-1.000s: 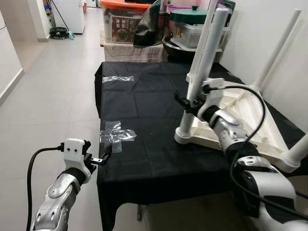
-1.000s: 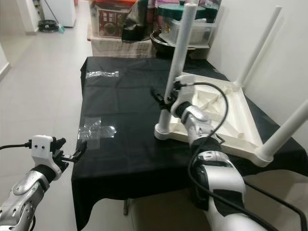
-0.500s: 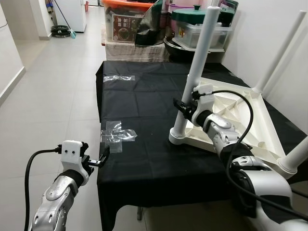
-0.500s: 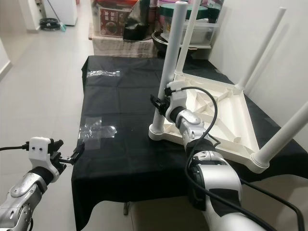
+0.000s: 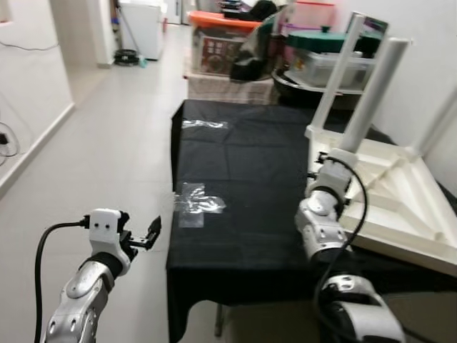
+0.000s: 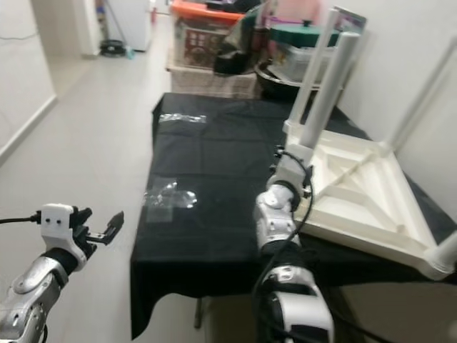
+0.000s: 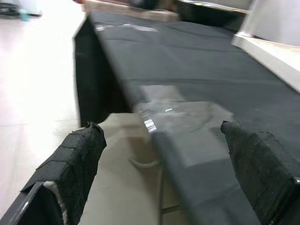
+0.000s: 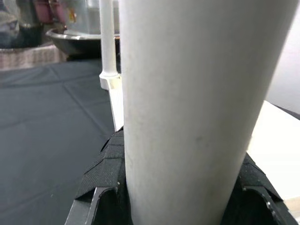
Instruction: Building children table
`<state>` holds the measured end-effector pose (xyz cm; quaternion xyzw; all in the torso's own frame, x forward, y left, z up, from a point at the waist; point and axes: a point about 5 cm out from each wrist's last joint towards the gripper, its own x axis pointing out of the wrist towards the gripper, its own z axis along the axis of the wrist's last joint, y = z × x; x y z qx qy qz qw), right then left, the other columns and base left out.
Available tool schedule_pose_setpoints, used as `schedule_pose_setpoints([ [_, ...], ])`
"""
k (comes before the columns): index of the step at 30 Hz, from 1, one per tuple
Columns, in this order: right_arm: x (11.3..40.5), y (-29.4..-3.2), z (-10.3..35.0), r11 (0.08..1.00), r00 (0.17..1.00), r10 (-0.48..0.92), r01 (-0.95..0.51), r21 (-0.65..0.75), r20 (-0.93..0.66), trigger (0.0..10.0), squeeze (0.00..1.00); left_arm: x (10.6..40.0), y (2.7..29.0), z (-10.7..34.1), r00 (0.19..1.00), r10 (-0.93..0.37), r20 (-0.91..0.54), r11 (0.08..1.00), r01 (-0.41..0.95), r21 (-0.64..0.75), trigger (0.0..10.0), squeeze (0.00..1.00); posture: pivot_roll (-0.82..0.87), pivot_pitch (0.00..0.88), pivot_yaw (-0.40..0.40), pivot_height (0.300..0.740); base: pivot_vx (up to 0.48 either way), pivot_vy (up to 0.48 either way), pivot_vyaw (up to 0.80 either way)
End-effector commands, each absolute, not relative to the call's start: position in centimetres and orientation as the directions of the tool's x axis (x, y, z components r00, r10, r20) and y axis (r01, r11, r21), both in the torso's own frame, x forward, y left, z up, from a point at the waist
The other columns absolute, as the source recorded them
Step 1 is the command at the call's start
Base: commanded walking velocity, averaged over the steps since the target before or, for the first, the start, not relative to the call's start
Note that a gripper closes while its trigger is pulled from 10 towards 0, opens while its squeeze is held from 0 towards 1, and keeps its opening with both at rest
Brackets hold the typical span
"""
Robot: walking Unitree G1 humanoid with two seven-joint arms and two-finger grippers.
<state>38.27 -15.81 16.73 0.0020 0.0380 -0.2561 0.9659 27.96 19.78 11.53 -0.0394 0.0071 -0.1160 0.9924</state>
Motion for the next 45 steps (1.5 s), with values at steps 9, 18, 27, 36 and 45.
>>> schedule_pose_setpoints([
  [9,39.2,-17.1,17.8,0.934,0.933,-0.352,0.355,0.031,-0.076,10.0,0.0,27.8,19.4,11.1,0.97,-0.243,-0.018,0.968,0.241,-0.074,10.0,0.0,0.06,0.0,-0.104,0.74,0.0,0.0,0.0],
  [18,39.7,-17.2,23.3,0.991,0.983,0.039,-0.062,0.121,0.179,10.0,0.0,27.9,19.4,11.1,0.97,-0.243,-0.019,0.968,0.241,-0.073,10.0,0.0,0.06,0.0,-0.103,0.74,0.0,0.0,0.0],
  [27,38.4,-11.9,23.3,0.803,0.784,0.587,-0.595,-0.027,0.2,4.5,0.0,28.1,19.5,11.4,0.971,-0.237,-0.009,0.969,0.236,-0.068,10.0,0.0,0.08,0.0,-0.119,0.74,0.0,0.0,0.0],
  [36,39.1,-11.0,20.4,0.824,0.825,0.565,-0.564,-0.047,0.011,0.0,0.0,27.8,19.8,11.2,0.974,-0.227,-0.014,0.972,0.225,-0.066,10.0,0.0,0.09,0.0,-0.121,0.74,0.0,0.0,0.0],
  [45,40.0,-15.3,17.4,0.998,0.985,0.017,-0.026,-0.051,-0.171,0.0,0.0,28.0,19.4,11.3,0.972,-0.234,-0.011,0.97,0.233,-0.069,10.0,0.0,0.07,0.0,-0.116,0.74,0.0,0.0,0.0],
])
